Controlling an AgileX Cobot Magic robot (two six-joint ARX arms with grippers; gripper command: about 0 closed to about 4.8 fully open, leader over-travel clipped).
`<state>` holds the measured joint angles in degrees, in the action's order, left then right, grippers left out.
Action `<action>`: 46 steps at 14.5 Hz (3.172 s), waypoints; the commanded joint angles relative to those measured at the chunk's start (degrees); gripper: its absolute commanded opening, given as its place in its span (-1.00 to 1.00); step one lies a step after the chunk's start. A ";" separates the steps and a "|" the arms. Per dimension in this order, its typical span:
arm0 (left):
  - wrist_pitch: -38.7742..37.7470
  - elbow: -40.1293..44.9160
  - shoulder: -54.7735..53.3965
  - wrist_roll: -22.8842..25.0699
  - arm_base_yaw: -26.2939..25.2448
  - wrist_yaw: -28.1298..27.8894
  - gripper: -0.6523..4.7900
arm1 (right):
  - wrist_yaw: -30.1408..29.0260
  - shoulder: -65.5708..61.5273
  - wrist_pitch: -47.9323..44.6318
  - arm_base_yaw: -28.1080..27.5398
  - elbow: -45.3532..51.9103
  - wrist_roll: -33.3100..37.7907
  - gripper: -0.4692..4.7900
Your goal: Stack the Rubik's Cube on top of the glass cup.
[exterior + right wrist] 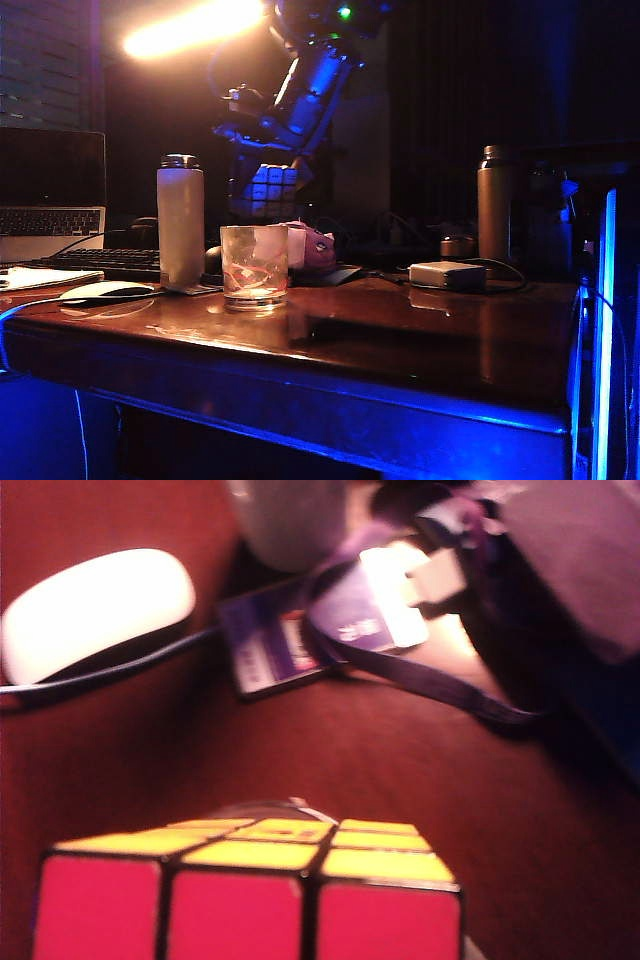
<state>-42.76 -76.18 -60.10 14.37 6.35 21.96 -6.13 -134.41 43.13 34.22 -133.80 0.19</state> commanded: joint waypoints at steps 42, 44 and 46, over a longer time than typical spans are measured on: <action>-1.14 -0.20 14.58 -4.79 -0.04 0.00 -0.77 | 5.16 22.32 12.07 2.14 -19.04 -8.11 -0.83; -5.88 0.04 21.70 -6.51 -0.09 -6.56 -0.77 | 5.75 28.72 17.40 3.65 -19.04 -8.13 -0.83; -11.78 1.03 26.45 -7.85 -0.09 -9.57 -0.77 | 9.05 33.27 22.99 5.68 -19.04 -8.13 -0.83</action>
<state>-51.99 -75.90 -34.68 7.38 6.35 13.69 1.43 -102.61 63.90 39.35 -152.64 -7.84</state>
